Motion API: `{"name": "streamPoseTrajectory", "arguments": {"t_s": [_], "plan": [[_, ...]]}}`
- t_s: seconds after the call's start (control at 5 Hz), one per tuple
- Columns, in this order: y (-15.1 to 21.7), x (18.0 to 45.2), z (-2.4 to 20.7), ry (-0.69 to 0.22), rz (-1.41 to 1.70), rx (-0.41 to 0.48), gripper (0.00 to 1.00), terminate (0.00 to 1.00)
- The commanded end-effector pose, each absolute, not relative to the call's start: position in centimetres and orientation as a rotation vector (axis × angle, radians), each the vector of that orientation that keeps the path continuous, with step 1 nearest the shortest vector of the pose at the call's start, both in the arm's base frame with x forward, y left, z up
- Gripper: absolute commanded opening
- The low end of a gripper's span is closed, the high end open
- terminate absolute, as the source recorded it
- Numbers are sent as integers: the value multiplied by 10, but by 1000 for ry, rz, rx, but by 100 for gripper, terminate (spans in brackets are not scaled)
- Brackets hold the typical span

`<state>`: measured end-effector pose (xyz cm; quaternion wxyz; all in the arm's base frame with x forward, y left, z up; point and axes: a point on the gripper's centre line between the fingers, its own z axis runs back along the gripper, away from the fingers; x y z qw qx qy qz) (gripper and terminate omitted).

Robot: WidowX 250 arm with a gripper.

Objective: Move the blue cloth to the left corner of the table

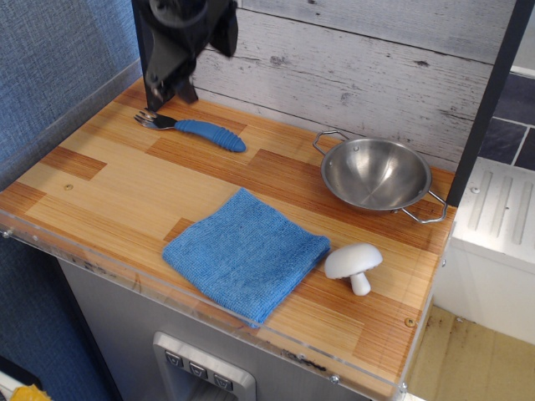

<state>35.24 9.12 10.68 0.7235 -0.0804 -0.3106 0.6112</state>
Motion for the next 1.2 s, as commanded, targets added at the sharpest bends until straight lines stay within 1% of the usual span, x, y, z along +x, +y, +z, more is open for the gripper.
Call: {"name": "streamPoseTrajectory", "arguments": {"t_s": [0.0,0.2,0.4,0.6,0.8,1.0], "plan": [[56,344,91,-629,1453,-227,100,0],[35,343,79,-582,1518,-243,100,0],[12,338,63,-425,1595,-218,100,0],[-11,326,54,-272,1684,-202,100,0],[-37,314,52,-207,1698,-141,100,0],[-54,298,53,-171,1701,-108,100,0]]}}
